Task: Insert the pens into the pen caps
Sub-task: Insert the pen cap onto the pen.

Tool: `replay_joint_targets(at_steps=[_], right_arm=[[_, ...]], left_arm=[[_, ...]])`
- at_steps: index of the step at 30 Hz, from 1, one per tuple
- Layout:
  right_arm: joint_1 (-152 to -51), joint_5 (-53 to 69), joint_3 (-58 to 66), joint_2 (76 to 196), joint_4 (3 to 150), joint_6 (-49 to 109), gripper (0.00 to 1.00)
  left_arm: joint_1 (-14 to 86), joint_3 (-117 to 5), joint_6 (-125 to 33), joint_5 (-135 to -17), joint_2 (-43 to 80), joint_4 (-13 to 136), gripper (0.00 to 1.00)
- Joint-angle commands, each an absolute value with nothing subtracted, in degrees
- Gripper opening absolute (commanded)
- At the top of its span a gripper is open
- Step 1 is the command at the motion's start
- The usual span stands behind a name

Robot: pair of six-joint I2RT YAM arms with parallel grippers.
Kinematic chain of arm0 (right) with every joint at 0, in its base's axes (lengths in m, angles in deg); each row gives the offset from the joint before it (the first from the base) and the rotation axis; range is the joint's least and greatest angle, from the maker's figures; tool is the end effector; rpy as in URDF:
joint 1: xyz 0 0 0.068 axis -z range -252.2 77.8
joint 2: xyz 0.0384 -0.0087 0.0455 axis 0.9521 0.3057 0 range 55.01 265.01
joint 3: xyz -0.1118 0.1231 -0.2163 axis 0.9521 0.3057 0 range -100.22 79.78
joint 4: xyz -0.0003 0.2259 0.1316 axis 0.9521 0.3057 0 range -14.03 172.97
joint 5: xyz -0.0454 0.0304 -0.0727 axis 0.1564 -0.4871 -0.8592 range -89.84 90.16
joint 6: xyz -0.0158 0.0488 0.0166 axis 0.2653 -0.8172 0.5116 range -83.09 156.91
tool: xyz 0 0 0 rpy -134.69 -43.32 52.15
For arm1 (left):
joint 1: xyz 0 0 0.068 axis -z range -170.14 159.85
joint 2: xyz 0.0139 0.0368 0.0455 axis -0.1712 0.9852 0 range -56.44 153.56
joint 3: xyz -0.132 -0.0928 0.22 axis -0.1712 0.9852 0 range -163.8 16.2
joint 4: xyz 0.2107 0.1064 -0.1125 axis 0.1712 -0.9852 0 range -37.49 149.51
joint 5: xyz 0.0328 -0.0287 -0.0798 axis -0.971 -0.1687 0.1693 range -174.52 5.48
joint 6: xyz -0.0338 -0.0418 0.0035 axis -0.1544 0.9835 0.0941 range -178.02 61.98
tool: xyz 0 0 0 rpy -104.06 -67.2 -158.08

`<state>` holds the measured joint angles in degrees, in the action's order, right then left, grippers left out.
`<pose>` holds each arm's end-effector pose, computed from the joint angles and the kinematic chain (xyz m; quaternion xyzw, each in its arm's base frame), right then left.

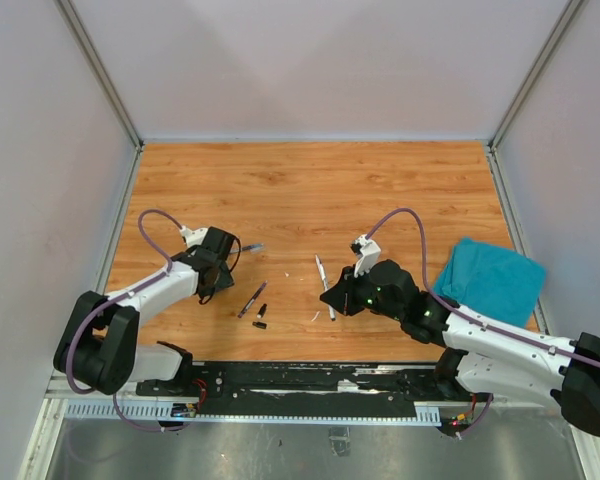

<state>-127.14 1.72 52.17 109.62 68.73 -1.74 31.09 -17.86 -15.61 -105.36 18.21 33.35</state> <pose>0.1232 0.1771 0.2340 -0.1236 0.8084 0.4270 0.3857 0.2074 -0.0671 0.1557 -0.2129 0.9402 0.0461 0.2618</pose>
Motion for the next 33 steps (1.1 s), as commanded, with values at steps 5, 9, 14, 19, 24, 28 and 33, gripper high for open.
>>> replay_joint_targets(at_steps=[5, 9, 14, 19, 24, 28, 33], right_arm=[[-125.6, 2.0, 50.4, 109.7, 67.2, -1.1, 0.02], [-125.6, 1.9, 50.6, 109.5, 67.3, -1.1, 0.02], [-125.6, 1.5, 50.5, 108.9, 67.8, -0.9, 0.02], [-125.6, 0.9, 50.8, 108.0, 68.7, -0.7, 0.02], [-125.3, 0.8, 50.9, 107.5, 69.1, -0.7, 0.02], [-125.2, 0.8, 51.0, 107.2, 69.4, -0.6, 0.02], [-125.2, 0.7, 51.0, 106.9, 69.6, -0.6, 0.02]], left_arm=[[34.6, -16.4, -14.1, -99.4, 21.6, 33.4, 0.47], [34.6, -16.8, -14.8, -100.8, 23.3, 33.7, 0.42], [34.6, -18.4, -15.8, -104.4, 25.9, 32.3, 0.38], [34.6, -20.0, -16.2, -105.2, 27.4, 32.0, 0.5], [34.6, -20.9, -16.8, -106.0, 29.3, 32.3, 0.54], [34.6, -21.4, -17.4, -106.1, 30.6, 32.7, 0.53], [34.6, -21.5, -17.9, -104.9, 30.7, 33.1, 0.41]])
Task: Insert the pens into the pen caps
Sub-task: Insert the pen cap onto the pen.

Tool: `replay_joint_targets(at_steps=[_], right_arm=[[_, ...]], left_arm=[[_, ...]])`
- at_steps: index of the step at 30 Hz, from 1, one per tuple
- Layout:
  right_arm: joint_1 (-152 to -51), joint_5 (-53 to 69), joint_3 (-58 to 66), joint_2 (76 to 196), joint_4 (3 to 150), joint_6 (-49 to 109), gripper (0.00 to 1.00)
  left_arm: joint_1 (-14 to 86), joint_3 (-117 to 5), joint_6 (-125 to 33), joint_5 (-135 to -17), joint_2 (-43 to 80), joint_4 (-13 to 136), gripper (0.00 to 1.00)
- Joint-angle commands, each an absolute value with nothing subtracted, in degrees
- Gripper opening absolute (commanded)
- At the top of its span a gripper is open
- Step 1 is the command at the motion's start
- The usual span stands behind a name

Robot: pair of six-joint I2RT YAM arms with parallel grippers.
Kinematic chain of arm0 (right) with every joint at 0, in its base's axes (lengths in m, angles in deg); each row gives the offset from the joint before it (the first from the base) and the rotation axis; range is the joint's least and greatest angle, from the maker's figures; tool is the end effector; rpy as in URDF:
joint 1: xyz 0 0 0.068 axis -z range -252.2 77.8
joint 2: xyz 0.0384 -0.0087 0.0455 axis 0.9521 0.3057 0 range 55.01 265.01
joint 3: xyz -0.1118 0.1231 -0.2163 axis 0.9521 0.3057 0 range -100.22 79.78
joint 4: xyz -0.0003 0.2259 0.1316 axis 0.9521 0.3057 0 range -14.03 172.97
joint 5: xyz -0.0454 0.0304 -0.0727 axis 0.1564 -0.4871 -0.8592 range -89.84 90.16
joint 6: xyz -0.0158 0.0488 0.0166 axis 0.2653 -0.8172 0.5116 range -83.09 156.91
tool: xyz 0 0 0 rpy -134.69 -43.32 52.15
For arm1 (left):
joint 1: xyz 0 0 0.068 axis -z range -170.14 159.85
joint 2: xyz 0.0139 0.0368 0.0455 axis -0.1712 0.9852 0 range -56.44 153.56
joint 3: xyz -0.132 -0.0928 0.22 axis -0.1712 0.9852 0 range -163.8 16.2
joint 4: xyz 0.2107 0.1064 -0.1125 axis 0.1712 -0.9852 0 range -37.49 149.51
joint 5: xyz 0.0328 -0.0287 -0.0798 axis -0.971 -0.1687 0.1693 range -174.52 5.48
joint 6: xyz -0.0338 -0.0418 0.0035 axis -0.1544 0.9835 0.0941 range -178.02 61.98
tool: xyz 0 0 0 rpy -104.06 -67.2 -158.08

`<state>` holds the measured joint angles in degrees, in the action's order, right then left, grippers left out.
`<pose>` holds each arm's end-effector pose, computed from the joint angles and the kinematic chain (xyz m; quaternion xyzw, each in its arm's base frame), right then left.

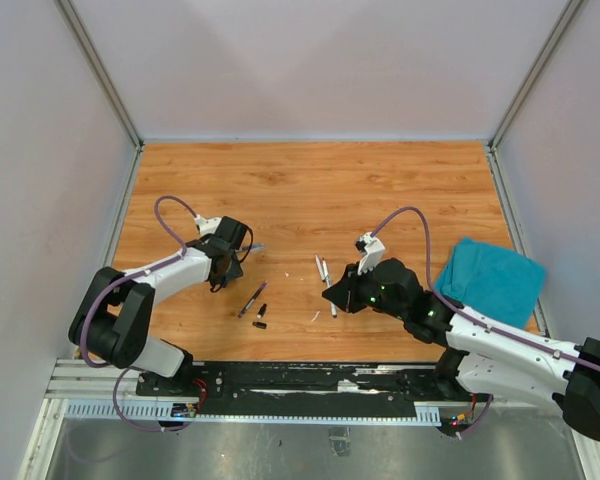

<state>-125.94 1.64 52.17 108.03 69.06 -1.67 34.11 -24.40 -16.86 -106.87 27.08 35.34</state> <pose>0.1248 0.1716 0.2388 -0.1145 0.8034 0.4287 0.3971 0.2354 -0.0913 0.1544 -0.1795 0.9454 0.0546 0.2666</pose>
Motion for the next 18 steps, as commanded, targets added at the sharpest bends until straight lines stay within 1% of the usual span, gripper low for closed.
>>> replay_joint_targets(at_steps=[1, 13, 16, 18], right_arm=[[-125.1, 0.7, 51.0, 106.9, 69.6, -0.6, 0.02], [-125.1, 0.3, 51.2, 105.7, 70.6, -0.5, 0.02], [-125.0, 0.3, 51.3, 105.3, 70.8, -0.5, 0.02], [-125.0, 0.2, 51.3, 105.1, 70.9, -0.5, 0.02]], left_arm=[[34.6, -21.4, -18.1, -104.8, 30.5, 33.3, 0.39], [34.6, -21.5, -19.1, -104.5, 31.6, 33.6, 0.13], [34.6, -21.7, -20.0, -103.9, 31.8, 33.7, 0.08], [34.6, -22.1, -20.9, -103.2, 32.0, 33.7, 0.03]])
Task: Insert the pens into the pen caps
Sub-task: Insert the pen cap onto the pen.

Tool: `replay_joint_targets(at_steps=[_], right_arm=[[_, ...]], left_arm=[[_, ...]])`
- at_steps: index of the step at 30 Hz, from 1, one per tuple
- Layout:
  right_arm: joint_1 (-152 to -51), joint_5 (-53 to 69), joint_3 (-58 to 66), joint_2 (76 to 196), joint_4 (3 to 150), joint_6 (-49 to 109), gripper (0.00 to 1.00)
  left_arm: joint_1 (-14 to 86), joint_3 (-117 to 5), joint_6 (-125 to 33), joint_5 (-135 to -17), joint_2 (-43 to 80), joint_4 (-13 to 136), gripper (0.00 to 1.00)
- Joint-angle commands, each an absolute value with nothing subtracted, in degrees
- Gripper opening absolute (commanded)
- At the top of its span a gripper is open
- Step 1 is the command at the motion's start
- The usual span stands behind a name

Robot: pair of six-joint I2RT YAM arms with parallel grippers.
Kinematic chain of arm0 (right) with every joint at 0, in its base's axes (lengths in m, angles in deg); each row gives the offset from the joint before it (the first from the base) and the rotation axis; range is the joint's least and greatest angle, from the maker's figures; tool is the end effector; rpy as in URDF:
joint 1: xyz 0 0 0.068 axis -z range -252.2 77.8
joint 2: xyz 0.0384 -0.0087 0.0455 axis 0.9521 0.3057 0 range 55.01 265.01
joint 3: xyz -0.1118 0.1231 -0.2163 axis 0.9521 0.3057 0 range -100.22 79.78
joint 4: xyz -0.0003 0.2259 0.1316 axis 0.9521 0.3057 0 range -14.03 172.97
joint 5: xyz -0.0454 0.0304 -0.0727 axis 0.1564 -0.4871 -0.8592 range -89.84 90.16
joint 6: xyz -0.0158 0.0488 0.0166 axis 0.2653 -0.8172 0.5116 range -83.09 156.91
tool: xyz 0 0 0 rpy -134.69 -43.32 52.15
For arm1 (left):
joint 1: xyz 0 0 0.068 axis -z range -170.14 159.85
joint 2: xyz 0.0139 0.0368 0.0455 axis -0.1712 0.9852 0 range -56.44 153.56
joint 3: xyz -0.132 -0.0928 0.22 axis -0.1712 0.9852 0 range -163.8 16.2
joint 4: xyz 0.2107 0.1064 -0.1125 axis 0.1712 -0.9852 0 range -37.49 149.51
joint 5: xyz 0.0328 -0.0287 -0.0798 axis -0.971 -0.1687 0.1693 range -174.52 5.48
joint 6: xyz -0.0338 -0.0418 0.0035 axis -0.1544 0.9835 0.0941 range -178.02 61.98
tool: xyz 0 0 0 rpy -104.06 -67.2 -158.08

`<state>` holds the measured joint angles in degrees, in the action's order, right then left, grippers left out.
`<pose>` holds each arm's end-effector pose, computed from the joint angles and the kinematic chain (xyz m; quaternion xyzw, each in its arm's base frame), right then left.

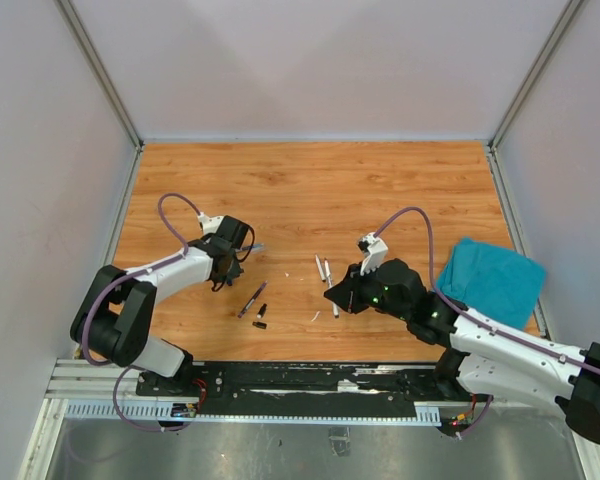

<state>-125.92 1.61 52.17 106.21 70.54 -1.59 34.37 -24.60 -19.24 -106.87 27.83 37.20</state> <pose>0.1220 0.1675 0.2421 -0.1145 0.8016 0.4300 0.3993 0.2391 -0.0943 0.1537 -0.1595 0.9467 0.0534 0.2746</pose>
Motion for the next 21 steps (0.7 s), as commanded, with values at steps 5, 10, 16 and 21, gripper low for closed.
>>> replay_joint_targets(at_steps=[5, 10, 16, 21], right_arm=[[-124.9, -0.2, 51.2, 104.2, 72.3, 0.1, 0.02], [-124.4, -0.8, 51.2, 102.7, 73.7, 1.2, 0.01], [-123.0, -1.6, 50.5, 100.6, 76.9, 2.6, 0.0], [-120.7, 2.6, 51.1, 98.5, 79.1, 3.3, 0.01]], left_arm=[[34.6, -22.7, -23.4, -99.0, 30.7, 35.6, 0.01], [34.6, -22.1, -25.6, -95.2, 24.5, 38.8, 0.0], [34.6, -21.3, -29.2, -91.1, 17.6, 42.7, 0.0], [34.6, -18.6, -30.8, -85.7, 9.4, 48.7, 0.0]])
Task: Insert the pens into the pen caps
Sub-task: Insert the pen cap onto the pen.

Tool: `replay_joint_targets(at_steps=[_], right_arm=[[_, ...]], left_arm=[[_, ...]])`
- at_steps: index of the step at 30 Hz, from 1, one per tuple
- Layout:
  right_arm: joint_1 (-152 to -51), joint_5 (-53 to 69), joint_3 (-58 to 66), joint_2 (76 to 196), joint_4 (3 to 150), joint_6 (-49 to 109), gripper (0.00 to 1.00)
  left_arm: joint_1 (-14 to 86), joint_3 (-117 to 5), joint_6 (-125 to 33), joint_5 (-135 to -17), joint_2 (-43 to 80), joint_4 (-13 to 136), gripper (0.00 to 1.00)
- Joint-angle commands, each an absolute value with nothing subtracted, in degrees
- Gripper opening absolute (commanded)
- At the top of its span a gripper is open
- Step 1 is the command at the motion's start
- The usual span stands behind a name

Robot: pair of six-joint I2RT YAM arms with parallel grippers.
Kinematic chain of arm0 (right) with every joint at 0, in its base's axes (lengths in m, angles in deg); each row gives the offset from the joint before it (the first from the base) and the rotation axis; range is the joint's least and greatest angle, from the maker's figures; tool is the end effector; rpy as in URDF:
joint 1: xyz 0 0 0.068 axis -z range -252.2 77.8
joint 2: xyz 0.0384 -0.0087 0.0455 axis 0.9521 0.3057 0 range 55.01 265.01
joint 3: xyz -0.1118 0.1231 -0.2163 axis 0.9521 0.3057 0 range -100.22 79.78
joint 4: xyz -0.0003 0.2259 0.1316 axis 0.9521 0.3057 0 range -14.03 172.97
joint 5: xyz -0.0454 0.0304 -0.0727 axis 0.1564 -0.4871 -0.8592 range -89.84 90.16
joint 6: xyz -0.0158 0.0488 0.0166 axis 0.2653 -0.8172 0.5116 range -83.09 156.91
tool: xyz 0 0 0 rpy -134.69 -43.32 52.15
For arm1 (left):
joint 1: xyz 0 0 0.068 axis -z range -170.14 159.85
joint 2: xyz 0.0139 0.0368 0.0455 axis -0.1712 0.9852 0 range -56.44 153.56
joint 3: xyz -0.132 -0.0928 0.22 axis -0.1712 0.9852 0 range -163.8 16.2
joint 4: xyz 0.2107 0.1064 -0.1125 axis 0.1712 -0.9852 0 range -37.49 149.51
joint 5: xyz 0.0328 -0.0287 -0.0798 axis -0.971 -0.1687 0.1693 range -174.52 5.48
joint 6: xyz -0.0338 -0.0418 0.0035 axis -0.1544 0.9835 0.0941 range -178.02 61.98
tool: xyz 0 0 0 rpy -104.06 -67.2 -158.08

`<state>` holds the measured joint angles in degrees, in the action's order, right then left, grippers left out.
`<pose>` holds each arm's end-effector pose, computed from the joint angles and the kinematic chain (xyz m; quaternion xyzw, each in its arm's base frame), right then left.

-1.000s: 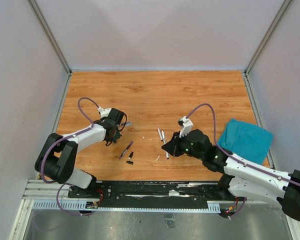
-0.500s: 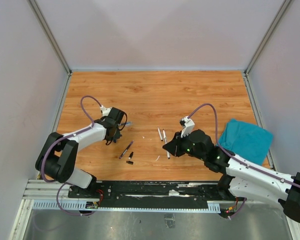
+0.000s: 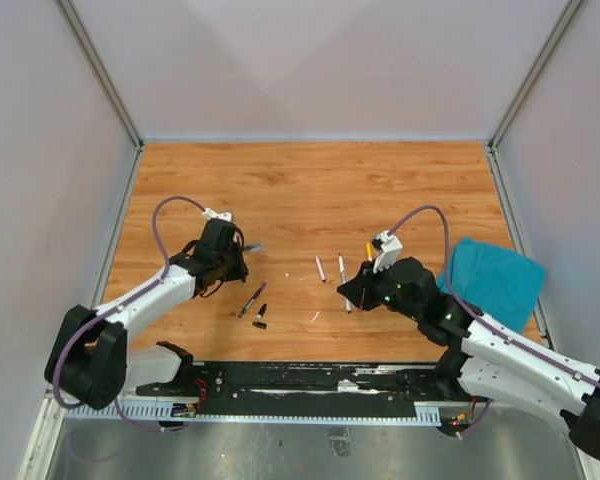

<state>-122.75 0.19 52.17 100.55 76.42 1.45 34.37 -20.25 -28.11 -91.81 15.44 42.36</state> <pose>0.1212 0.1472 0.2491 -0.1066 0.8039 0.3993 0.4278 0.2191 -0.0950 0.1845 -0.0649 0.9432 -0.0928 0.3122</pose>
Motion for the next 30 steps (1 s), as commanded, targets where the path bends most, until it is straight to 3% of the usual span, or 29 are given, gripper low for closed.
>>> replay_joint_targets(at_steps=[1, 17, 22, 30], right_arm=[[-120.4, 3.4, 51.3, 98.1, 79.5, 3.4, 0.01], [-114.3, 4.0, 61.7, 74.7, 80.1, 2.2, 0.0], [-114.2, 7.5, 62.0, 73.5, 81.4, 2.5, 0.02], [-114.2, 14.8, 68.3, 75.7, 67.8, -5.7, 0.01]], left_arm=[[34.6, -18.1, -30.9, -84.7, 8.0, 49.7, 0.01], [39.2, -14.4, -24.3, -80.1, -2.2, 61.6, 0.01], [42.8, -13.5, -22.5, -78.9, -1.2, 68.1, 0.0], [47.1, -13.2, -20.2, -75.2, 2.9, 81.0, 0.01]])
